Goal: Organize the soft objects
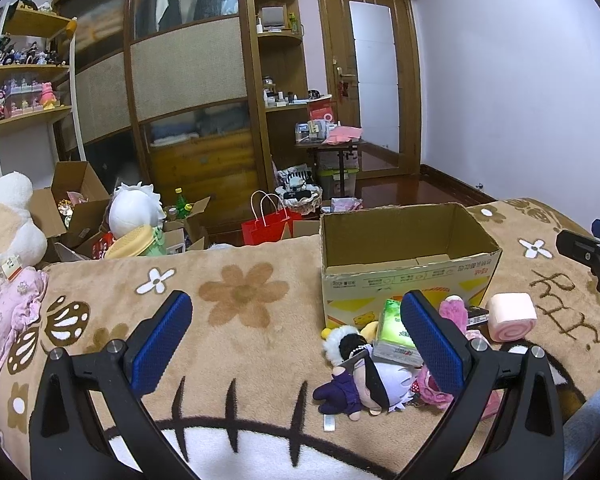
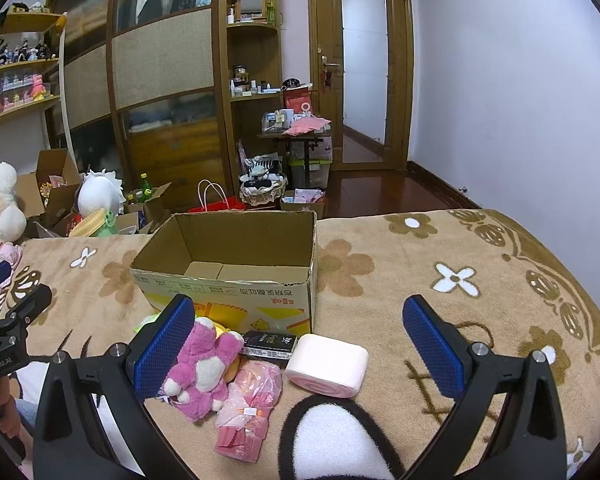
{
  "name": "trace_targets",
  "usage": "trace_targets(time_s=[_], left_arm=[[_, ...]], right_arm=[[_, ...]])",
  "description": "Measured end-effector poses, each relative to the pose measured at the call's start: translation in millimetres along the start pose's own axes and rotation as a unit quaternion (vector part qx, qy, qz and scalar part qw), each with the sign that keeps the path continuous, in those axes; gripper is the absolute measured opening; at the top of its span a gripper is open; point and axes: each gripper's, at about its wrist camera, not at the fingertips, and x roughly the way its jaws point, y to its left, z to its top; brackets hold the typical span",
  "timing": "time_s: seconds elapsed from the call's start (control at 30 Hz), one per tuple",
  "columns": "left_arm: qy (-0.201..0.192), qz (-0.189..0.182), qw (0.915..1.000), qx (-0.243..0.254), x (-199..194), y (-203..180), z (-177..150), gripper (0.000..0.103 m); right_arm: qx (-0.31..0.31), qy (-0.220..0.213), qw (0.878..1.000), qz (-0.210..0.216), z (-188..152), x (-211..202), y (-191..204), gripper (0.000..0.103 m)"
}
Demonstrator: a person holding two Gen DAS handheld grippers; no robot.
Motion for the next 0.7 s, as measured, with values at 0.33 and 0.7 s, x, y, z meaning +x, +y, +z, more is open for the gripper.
trace_targets(time_s=[0.33, 0.7], left_arm=[[0.002, -0.001, 1.0000, -0.001, 5.4, 3.5, -3.7, 0.103], [0.002, -0.002, 1.0000, -0.001, 6.1, 4.5, -3.5, 0.103]], right_arm=[[-0.002, -0.002, 1.000, -0.001, 0.6, -1.3, 0.1, 0.103], [-0.002, -0.001, 1.000, -0.002, 0.7, -1.4, 0.6, 0.103]])
